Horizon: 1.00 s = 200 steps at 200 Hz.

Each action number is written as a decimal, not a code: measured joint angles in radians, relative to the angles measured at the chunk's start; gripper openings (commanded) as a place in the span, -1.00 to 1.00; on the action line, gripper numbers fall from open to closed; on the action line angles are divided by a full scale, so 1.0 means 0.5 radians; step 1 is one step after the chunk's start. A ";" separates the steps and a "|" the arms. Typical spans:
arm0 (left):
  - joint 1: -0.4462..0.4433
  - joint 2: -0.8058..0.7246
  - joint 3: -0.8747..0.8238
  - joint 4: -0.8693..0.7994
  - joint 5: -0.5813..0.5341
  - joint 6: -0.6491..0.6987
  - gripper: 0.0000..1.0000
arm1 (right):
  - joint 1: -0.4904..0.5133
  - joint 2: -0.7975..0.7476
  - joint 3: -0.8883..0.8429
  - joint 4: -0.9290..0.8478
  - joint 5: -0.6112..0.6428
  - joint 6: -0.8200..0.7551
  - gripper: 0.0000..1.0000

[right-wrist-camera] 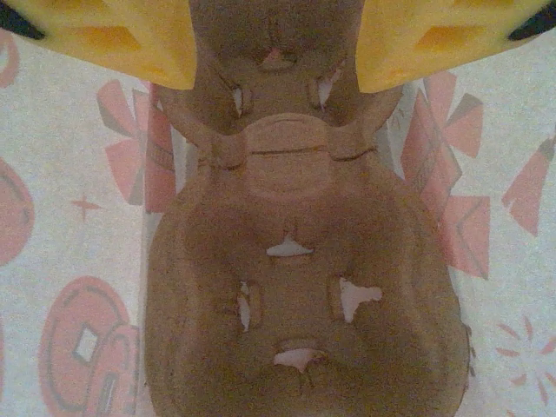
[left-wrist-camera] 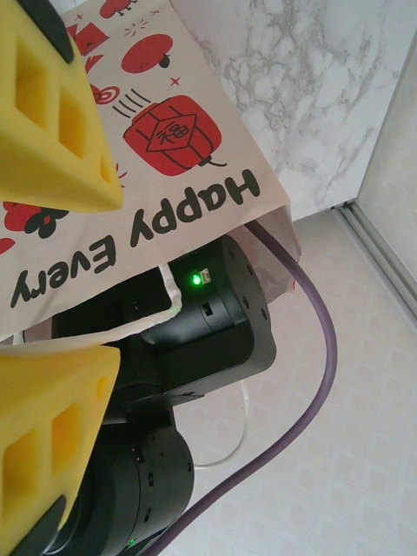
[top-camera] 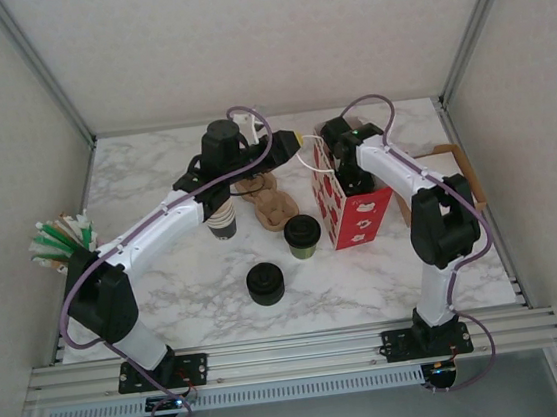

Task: Pack the takeout coffee

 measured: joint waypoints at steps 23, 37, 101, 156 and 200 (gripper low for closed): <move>0.000 0.000 -0.011 -0.001 -0.001 0.000 -0.04 | 0.000 -0.017 0.015 -0.032 0.002 0.000 0.06; 0.000 0.000 -0.016 -0.001 -0.001 -0.001 -0.03 | 0.000 -0.021 0.037 -0.049 0.008 0.002 0.11; 0.000 -0.002 -0.018 -0.002 -0.002 0.000 0.04 | 0.000 -0.095 0.141 -0.134 0.014 0.006 0.28; 0.000 -0.028 -0.018 -0.002 -0.002 0.001 0.05 | 0.000 -0.180 0.220 -0.210 0.014 0.008 0.38; 0.000 -0.032 -0.018 -0.002 -0.002 0.001 0.13 | 0.000 -0.249 0.287 -0.257 0.014 0.010 0.48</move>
